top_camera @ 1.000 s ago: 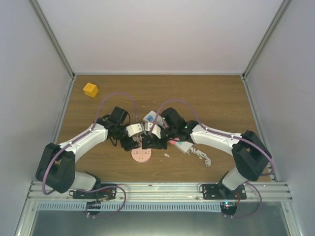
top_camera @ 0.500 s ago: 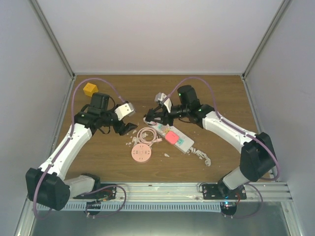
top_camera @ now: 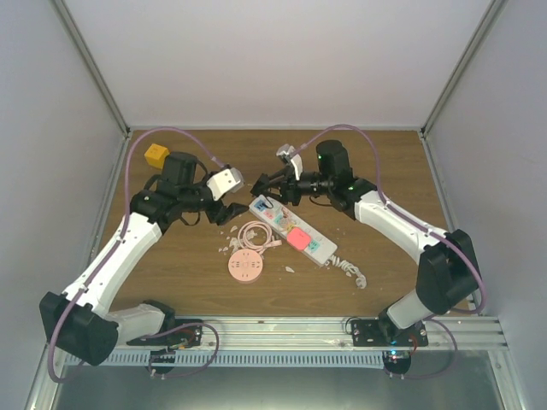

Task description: Pull the plug off the socket

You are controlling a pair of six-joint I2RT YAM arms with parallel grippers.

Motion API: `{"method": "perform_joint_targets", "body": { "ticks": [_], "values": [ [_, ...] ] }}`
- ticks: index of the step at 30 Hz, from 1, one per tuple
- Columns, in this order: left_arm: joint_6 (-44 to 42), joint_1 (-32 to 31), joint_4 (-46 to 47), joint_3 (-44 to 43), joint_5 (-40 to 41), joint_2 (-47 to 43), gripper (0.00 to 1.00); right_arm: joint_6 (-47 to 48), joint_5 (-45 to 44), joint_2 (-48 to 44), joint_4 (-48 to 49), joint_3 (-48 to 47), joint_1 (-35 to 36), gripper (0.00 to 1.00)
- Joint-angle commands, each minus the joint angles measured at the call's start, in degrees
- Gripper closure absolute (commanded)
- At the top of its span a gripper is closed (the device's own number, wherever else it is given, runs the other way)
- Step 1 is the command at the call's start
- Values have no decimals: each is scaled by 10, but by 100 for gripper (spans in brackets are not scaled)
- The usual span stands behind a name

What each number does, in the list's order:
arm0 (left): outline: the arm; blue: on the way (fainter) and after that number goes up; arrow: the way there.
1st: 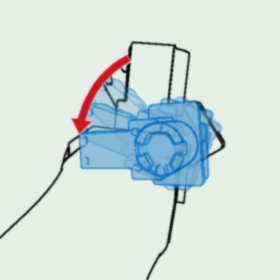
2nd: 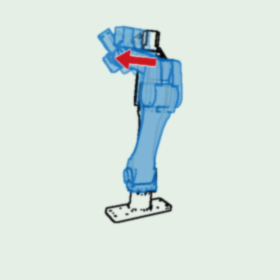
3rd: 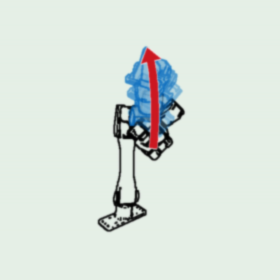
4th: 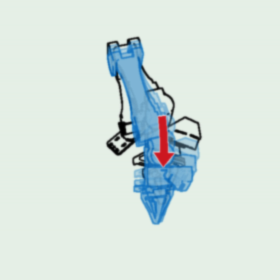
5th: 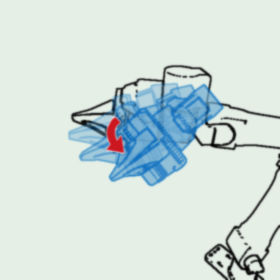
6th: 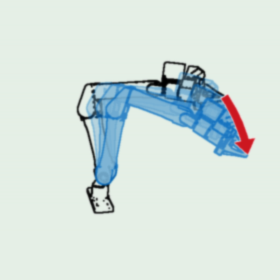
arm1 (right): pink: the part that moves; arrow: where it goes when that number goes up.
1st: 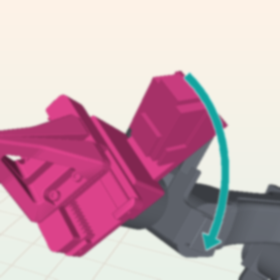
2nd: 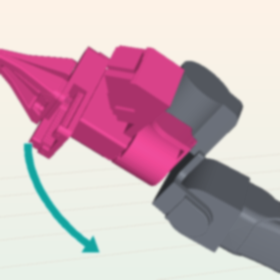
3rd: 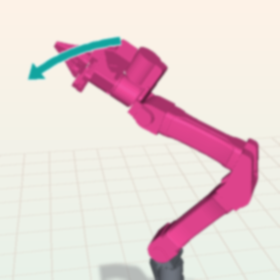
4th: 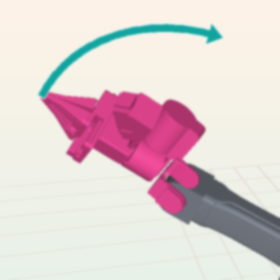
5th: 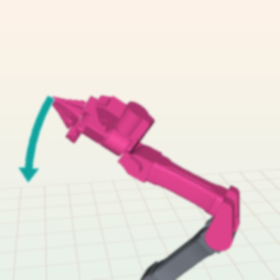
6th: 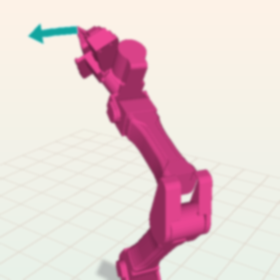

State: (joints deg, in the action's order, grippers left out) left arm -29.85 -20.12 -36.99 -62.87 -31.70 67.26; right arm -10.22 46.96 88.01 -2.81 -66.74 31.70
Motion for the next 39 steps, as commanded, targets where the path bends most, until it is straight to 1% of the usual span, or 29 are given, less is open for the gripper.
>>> {"method": "perform_joint_targets", "body": {
  "ticks": [1, 8, 14, 18, 29, 31, 37, 39],
  "values": [
    [23, -17, 35, -40, 24, 19, 28, -85, 21, 14, 65, -5, -2, 95],
    [28, -35, 56, -44, 61, 33, 31, -138, 33, 52, 99, -12, 1, 94],
    [25, -46, 80, -43, 79, 45, 35, -174, 55, 79, 120, -21, 7, 94],
    [14, -55, 95, -36, 108, 49, 39, -182, 60, 82, 125, -21, 13, 94],
    [-12, -66, 132, 12, 148, 33, 49, -247, 88, 86, 177, -4, 14, 94],
    [-11, -66, 134, 13, 152, 32, 52, -253, 90, 86, 182, -1, 15, 94],
    [-1, -65, 136, 7, 158, 26, 67, -252, 87, 86, 183, 3, 16, 93],
    [4, -64, 136, 6, 156, 23, 73, -250, 84, 87, 181, 4, 17, 91]
  ]
}}
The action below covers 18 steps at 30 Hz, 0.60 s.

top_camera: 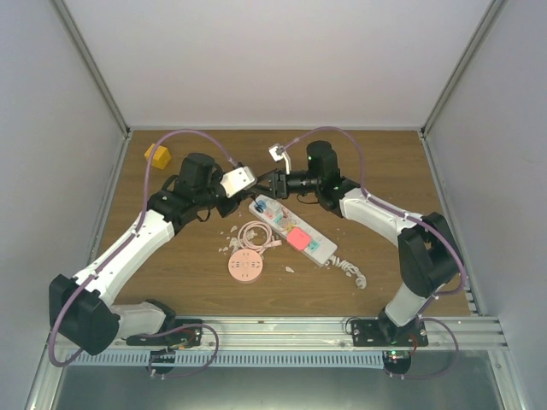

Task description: Pull the plug off the socket

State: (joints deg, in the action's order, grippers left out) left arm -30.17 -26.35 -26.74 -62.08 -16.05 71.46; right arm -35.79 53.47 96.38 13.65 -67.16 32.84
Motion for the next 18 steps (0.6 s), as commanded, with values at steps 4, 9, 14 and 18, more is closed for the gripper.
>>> {"method": "perform_joint_targets", "body": {
  "ticks": [4, 9, 14, 18],
  "values": [
    [20, 11, 33, -7, -17, -20, 80, 11, 18, 4, 11, 7, 4, 75],
    [30, 44, 33, -8, -46, -20, 83, 29, 11, 2, -10, 0, -2, 32],
    [37, 103, 19, -23, -99, 3, 84, 68, 21, -3, -45, -18, -11, 9],
    [41, 151, 8, -48, -141, 39, 84, 128, 22, -15, -81, -28, -11, 1]
  ]
}}
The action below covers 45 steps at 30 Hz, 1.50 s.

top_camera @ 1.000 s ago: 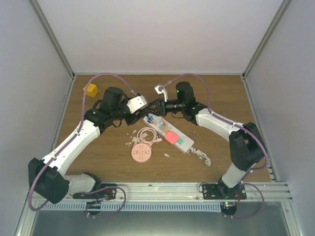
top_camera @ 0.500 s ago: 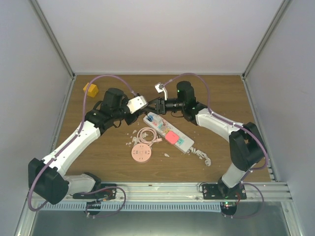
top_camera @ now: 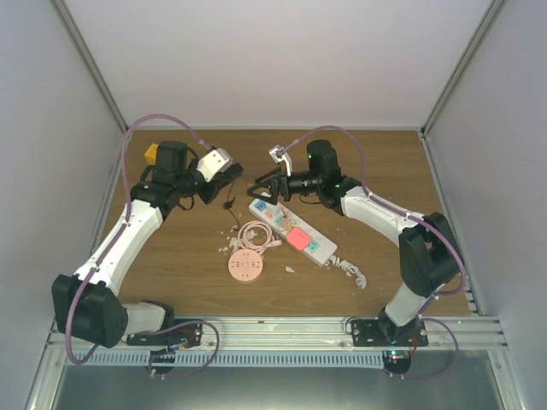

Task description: Pull the plug off the socket

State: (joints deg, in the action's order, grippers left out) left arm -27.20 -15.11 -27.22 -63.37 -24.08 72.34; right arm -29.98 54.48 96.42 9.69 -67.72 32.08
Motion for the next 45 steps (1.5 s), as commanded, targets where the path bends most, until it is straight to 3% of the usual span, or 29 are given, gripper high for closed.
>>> {"method": "perform_joint_targets", "body": {
  "ticks": [1, 7, 15, 29, 38, 45],
  "values": [
    [13, 52, 11, -43, -74, 42, 84, 90, 13, -21, -53, -24, -3, 0],
    [31, 114, -3, -107, -147, 126, 84, 227, -9, -56, -134, -25, -3, 0],
    [39, 149, -26, -211, -197, 262, 84, 373, -88, -106, -237, -12, -7, 0],
    [100, 250, -32, -346, -233, 504, 83, 467, -163, -147, -305, 44, -35, 0],
    [112, 284, -25, -363, -205, 557, 81, 520, -240, -153, -334, 69, -40, 0],
    [114, 295, -26, -365, -192, 571, 71, 558, -349, -172, -363, 102, -41, 0]
  ]
}}
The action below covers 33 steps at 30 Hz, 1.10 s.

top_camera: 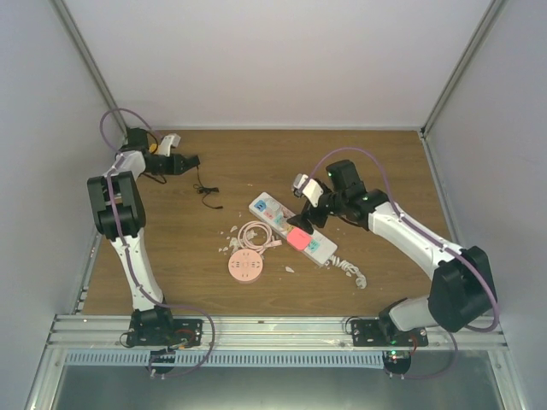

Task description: Pull the plug off the socket

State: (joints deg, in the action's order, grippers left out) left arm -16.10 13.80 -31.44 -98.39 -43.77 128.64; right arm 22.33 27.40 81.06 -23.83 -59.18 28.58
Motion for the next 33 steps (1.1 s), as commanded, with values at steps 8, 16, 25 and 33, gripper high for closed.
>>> {"method": "perform_joint_targets", "body": {
  "ticks": [8, 16, 25, 33],
  "values": [
    [12, 10, 39, 13, 29, -28, 46, 49, -147, -26, -49, 48, -6, 0],
    [-18, 10, 47, 63, 54, -100, 24, 61, -180, -40, -65, 79, -6, 0],
    [-75, 7, 57, 174, 55, -231, 1, 91, -155, -47, -106, 99, -2, 0],
    [-126, -30, 60, 298, 44, -331, 1, 104, -181, -20, -108, 123, 16, 0]
  ]
}}
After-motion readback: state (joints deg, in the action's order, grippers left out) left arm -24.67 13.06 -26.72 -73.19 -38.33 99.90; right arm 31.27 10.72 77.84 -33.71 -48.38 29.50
